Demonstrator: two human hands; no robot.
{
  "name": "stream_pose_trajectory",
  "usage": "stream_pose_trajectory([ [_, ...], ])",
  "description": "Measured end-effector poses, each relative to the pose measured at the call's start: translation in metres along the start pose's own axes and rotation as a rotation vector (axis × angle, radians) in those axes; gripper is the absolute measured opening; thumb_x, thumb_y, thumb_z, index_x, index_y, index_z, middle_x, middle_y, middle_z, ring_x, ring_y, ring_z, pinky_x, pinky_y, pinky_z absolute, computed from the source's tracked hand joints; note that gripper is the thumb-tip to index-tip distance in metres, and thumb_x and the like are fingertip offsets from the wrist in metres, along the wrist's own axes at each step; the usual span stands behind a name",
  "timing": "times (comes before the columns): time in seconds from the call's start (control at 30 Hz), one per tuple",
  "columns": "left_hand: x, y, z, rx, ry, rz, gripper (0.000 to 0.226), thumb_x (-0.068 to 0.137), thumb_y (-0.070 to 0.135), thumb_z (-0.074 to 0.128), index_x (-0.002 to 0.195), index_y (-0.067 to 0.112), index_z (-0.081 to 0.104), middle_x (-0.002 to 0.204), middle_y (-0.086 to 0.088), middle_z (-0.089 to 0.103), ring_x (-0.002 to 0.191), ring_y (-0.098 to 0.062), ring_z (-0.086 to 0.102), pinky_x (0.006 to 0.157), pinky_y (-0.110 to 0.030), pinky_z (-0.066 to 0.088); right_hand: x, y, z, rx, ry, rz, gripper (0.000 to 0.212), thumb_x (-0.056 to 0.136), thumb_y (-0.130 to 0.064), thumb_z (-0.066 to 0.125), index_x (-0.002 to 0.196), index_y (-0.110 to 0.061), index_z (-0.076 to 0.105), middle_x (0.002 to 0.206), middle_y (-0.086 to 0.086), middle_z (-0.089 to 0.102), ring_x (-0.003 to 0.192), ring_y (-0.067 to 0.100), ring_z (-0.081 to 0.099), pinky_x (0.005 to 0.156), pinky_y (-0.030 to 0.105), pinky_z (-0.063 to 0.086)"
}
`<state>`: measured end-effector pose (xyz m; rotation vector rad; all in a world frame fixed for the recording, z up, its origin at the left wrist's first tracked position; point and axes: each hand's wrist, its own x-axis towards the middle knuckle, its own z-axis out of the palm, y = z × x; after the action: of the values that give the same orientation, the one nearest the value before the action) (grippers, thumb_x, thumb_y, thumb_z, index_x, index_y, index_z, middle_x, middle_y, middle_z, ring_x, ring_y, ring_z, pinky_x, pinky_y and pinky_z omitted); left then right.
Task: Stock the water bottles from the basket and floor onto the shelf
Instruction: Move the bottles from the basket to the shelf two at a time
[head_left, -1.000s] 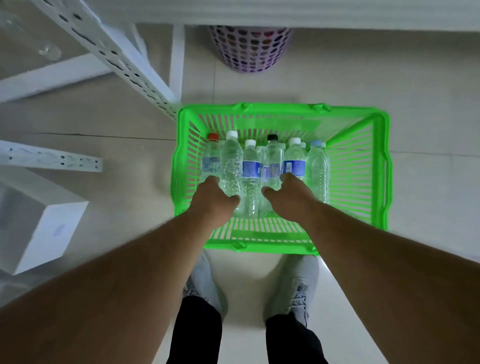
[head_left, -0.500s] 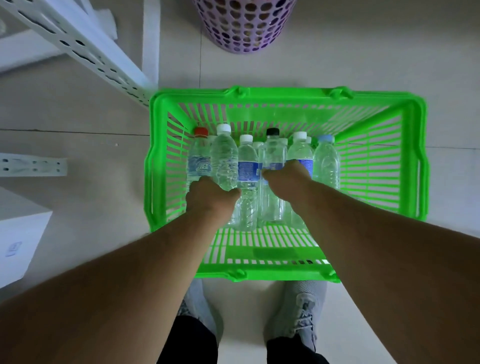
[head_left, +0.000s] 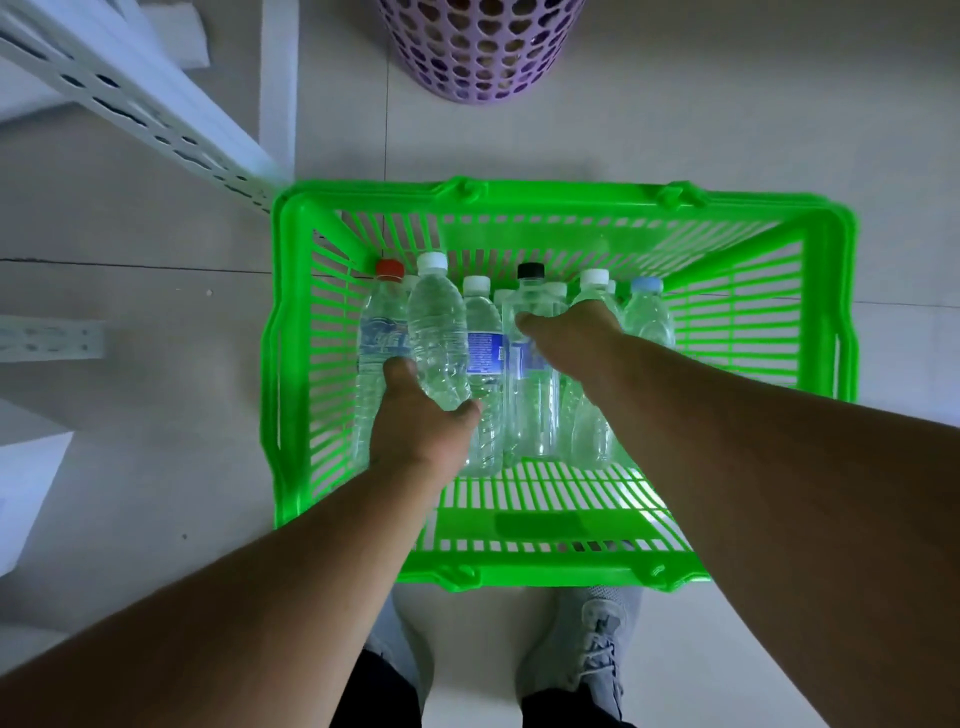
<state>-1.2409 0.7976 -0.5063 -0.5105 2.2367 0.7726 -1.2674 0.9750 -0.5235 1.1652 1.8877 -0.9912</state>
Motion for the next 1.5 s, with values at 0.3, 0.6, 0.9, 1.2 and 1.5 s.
stream_pose_trajectory([
  [0.3, 0.011, 0.001, 0.0, -0.128, -0.082, -0.1, 0.087, 0.075, 0.032, 0.082, 0.146, 0.019, 0.033, 0.145, -0.005, 0.047, 0.067, 0.006, 0.042, 0.035, 0.0, 0.03, 0.015, -0.002, 0.012, -0.069, 0.075, -0.018, 0.058, 0.074, -0.064, 0.074, 0.088, -0.009, 0.06, 0.066, 0.001, 0.06, 0.061, 0.015, 0.059, 0.048, 0.023, 0.035],
  [0.6, 0.004, 0.022, -0.004, -0.255, -0.06, -0.291, 0.063, 0.069, 0.05, 0.083, 0.108, 0.005, 0.065, 0.089, -0.009, 0.069, 0.074, -0.022, 0.065, 0.063, -0.028, 0.049, 0.003, 0.002, 0.002, -0.139, -0.002, -0.091, 0.06, 0.068, -0.065, 0.078, 0.079, -0.012, 0.053, 0.059, -0.003, 0.048, 0.047, 0.012, 0.048, 0.042, 0.018, 0.037],
  [0.9, -0.061, 0.031, -0.062, -0.354, -0.066, -0.071, 0.042, 0.06, 0.038, 0.088, 0.079, 0.012, 0.061, 0.075, 0.0, 0.067, 0.068, -0.02, 0.061, 0.062, -0.031, 0.048, -0.086, 0.0, -0.042, -0.072, 0.24, -0.362, 0.066, 0.067, -0.067, 0.076, 0.111, -0.02, 0.061, 0.075, -0.01, 0.05, 0.056, 0.003, 0.045, 0.038, 0.011, 0.029],
  [1.2, -0.196, 0.107, -0.166, -0.436, -0.126, 0.178, 0.028, 0.069, 0.015, 0.086, 0.094, 0.016, 0.073, 0.086, 0.004, 0.078, 0.082, -0.014, 0.073, 0.077, -0.027, 0.055, -0.259, -0.057, -0.153, 0.204, 0.21, -0.531, 0.046, 0.057, -0.07, 0.075, 0.084, -0.035, 0.062, 0.076, -0.016, 0.068, 0.07, 0.006, 0.066, 0.064, 0.027, 0.051],
  [1.5, -0.363, 0.154, -0.296, -0.48, -0.138, 0.381, 0.03, 0.071, 0.019, 0.085, 0.097, 0.024, 0.072, 0.089, 0.011, 0.077, 0.083, -0.006, 0.072, 0.074, -0.023, 0.053, -0.481, -0.081, -0.243, 0.374, 0.202, -0.723, 0.022, 0.065, -0.05, 0.087, 0.076, -0.052, 0.067, 0.071, -0.034, 0.067, 0.062, -0.013, 0.063, 0.051, 0.006, 0.044],
])
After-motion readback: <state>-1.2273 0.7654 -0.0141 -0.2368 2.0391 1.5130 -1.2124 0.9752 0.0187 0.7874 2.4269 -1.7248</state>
